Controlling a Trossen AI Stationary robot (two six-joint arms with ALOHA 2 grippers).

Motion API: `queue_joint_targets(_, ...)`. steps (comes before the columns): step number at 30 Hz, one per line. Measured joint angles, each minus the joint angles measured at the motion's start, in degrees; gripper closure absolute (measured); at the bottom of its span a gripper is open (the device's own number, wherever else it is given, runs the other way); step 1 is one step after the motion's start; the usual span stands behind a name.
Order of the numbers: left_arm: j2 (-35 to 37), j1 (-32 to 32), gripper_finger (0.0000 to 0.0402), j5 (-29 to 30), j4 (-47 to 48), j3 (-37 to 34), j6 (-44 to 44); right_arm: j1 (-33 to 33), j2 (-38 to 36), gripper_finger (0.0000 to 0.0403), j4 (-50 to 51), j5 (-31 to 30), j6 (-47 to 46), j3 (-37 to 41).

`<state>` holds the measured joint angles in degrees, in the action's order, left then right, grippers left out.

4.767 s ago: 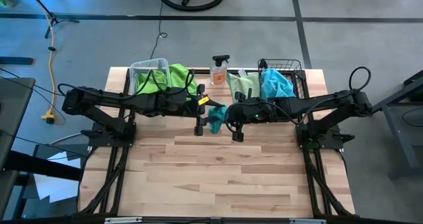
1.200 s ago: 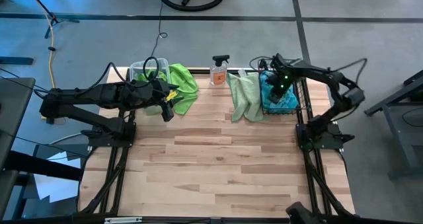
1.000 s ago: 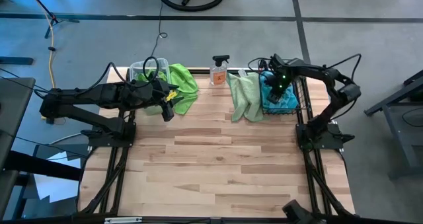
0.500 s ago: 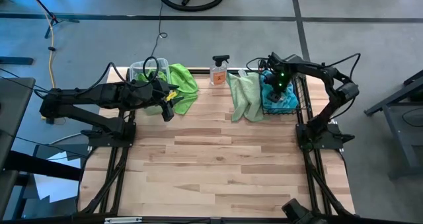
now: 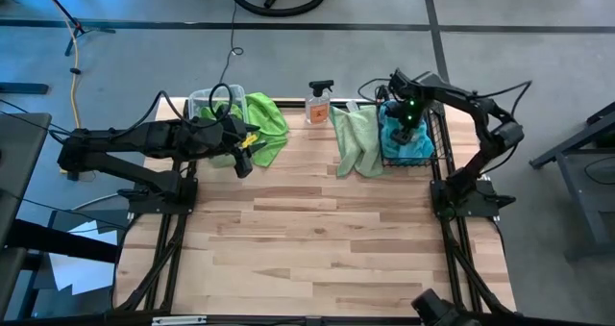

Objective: Sort microfiber towel by color & place in baskets
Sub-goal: Put the blue microfiber cloth into the basket, then put the light green microfiber cloth into the bin

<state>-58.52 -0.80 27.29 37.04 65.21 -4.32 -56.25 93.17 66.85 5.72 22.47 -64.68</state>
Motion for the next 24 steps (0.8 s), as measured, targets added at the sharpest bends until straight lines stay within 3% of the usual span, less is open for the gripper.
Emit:
queue_joint_targets(16, 0.01, 0.02, 0.0193, -0.71, 0.93, 0.00, 0.00, -0.02, -11.99, 0.0105, 5.46, 0.44, -5.01, -11.71)
queue_joint_targets(20, 0.02, 0.00, 0.0193, -4.07, 0.89, 0.00, 0.04, 0.02, -15.37, 0.0105, 4.86, 3.55, -8.64, -15.72)
queue_joint_targets(24, 0.02, -0.02, 0.0193, -4.29, 0.74, 0.00, 0.52, 0.02, -19.20, 0.0105, 0.21, 11.55, -14.84, -17.36)
